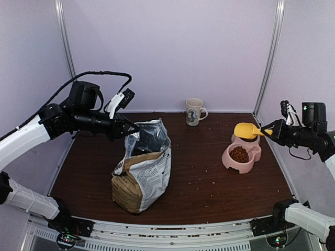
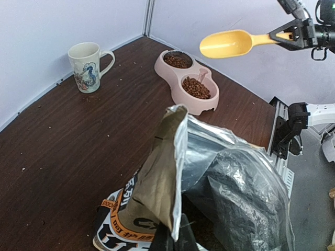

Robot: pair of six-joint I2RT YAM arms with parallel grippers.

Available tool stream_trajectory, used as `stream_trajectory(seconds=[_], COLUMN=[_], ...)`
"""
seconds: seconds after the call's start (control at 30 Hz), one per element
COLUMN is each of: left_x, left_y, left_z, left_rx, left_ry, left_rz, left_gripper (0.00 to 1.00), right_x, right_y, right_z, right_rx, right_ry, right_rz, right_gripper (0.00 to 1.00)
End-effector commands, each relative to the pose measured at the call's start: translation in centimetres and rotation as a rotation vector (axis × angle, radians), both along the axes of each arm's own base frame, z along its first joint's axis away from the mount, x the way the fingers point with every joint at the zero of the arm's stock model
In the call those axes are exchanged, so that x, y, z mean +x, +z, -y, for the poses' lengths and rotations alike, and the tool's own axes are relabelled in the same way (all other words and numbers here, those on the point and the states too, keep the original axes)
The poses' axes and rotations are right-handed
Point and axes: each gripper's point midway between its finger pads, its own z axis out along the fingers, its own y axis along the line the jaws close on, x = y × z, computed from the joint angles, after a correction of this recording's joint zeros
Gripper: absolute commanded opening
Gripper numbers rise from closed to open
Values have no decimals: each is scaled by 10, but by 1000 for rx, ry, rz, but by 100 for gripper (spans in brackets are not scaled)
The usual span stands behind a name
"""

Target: Serve the pet food

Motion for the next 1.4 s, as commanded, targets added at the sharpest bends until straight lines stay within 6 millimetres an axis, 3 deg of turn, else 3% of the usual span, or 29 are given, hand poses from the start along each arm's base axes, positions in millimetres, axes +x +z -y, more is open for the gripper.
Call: stream_trajectory(seconds=[0.0,0.13,0.23,0.37,0.5,0.83,1.03,1.13,1.37], left_x=[7,3,0,-3,-6,-10,14,11,11], left_y=[39,50,57,58,57,54,31,23,4], left_z=[17,33,44,58,67,83,75,79,86], left_rx=[-123,-133,-130,-108,-94,-58,50,37,0], left_ry=[-23,-33,-37,-51,-63,-62,65,51,53], left_rz=[59,74,88,92,86,99,149,130,81], left_gripper=[0,0,0,0,0,0,0,0,0], right_x=[-23,-53,-76,-93,-95,-64,-35,-30,-24], right_y=[96,134,152,148,130,59,4,-29,-102], right_z=[-58,-105,-134,-164,-181,-199,-204,-230,-301], right_rx=[270,394,435,365,248,-311,-688,-695,-484], right_ry=[268,494,635,749,784,612,411,417,483], right_rz=[229,259,260,205,142,-83,-251,-297,-351], right_gripper=[21,21,21,21,21,21,20,20,19])
